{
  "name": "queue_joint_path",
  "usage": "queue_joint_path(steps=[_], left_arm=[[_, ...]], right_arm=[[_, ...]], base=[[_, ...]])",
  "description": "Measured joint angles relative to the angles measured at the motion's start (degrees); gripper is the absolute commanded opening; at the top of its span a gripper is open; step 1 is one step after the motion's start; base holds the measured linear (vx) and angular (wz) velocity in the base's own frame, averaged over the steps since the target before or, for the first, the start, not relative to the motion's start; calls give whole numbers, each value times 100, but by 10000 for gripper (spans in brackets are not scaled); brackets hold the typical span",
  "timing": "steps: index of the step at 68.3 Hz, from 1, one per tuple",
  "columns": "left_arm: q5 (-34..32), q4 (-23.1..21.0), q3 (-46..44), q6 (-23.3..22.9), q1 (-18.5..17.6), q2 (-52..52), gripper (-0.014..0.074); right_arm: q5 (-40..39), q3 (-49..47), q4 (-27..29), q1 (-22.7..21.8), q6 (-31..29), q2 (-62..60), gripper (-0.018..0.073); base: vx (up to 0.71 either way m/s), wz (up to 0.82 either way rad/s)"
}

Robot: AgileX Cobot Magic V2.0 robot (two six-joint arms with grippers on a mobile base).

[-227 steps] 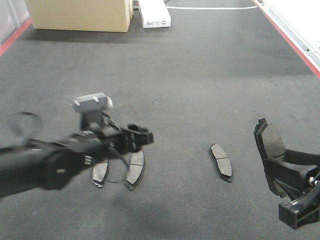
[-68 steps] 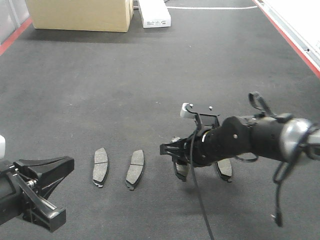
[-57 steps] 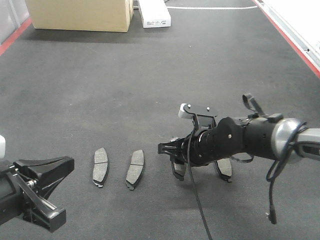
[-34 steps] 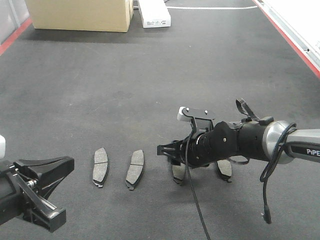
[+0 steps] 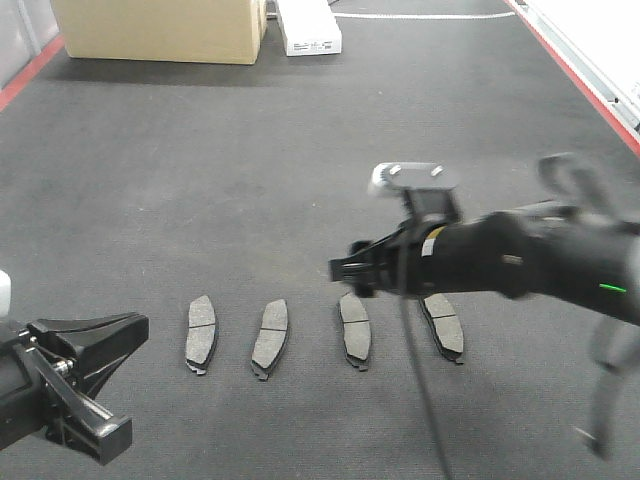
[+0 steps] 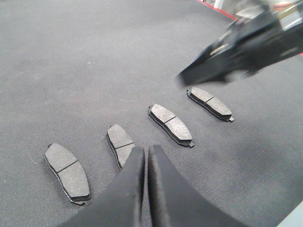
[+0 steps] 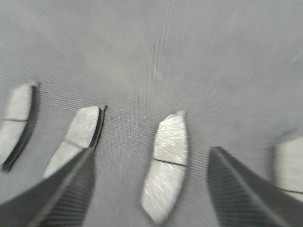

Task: Move and align brake pads A on conveyor
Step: 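Open the right gripper and raise it away from the pad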

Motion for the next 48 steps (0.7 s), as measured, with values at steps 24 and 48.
queue_joint_path(steps=[24,48], left_arm=[[5,0,0,0,0,0,-6],[5,0,0,0,0,0,-6]], right_arm=[[121,1953,-736,0,0,-2934,-12],[145,3288,-1209,0,0,-5497,-9]], base=[[0,0],[0,0]])
